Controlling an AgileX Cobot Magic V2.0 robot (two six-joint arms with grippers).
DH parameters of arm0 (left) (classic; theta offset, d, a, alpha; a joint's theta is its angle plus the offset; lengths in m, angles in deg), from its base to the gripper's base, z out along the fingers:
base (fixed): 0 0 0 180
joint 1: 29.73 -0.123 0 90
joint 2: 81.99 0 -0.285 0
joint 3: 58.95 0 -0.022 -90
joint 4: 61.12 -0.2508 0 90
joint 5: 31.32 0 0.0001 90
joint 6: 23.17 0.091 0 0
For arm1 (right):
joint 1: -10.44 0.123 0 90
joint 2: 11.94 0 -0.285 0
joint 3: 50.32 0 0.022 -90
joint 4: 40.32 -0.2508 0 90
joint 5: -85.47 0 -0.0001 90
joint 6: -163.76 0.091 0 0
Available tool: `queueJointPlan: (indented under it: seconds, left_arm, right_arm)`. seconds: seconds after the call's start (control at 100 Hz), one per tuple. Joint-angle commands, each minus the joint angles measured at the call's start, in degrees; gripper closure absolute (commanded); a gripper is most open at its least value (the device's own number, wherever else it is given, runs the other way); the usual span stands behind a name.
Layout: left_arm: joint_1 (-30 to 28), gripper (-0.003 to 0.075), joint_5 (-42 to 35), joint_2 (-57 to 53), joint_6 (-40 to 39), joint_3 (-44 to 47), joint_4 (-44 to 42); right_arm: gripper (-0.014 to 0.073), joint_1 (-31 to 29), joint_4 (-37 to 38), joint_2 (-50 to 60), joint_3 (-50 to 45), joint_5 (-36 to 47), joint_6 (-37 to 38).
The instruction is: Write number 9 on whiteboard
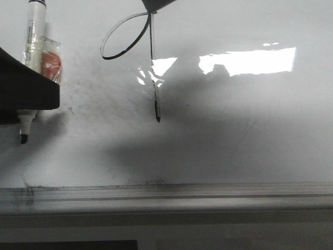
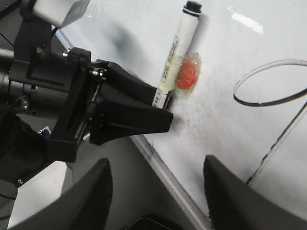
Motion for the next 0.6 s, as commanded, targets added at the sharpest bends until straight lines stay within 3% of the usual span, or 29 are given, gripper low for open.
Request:
queueJointPlan:
  seconds: [0.0,0.11,0.25,0.32,0.4,0.5,0.55,0.59]
  left_arm:
    - [-0.3,0.0296,-3.7,-0.8,-0.4,-1.2,0.7]
    - [-0.3,0.0226,-3.8,-2.3,-0.4,-1.2,0.7]
    - [-0.3,0.0218,-3.8,-5.1,-0.4,-1.2,0.5]
    - [-0.3,0.0219,-3.8,-6.9,-0.4,-1.2,0.0]
    - [-0.3,0.0232,-3.6,-9.2,0.0,-1.2,-1.7]
    - [-0.3,0.0332,-3.4,-12.8,0.0,-1.2,-3.6]
    - [-0.3,0.0447,-3.2,-14.5,0.0,-1.2,-4.6]
    - [-0.3,0.0570,-3.0,-15.7,0.0,-1.1,-5.7]
  right_arm:
    - [0.0232,-0.1,-0.2,1.5,2.0,2.8,-0.4]
    - [0.0232,-0.1,-0.2,1.5,2.0,2.5,-0.4]
    - [0.0239,-0.1,-0.2,1.6,2.0,2.3,-0.4]
    - [0.0303,-0.1,-0.2,2.2,2.0,2.5,-0.4]
    - [0.0443,-0.1,0.4,3.8,1.1,3.7,-0.4]
    - [0.0605,-0.1,1.2,7.1,-2.3,6.6,-0.4]
    - [0.0667,-0.1,1.7,9.3,-4.7,8.9,-0.4]
    - [0.0664,-0.1,2.0,11.4,-6.7,10.5,-0.5]
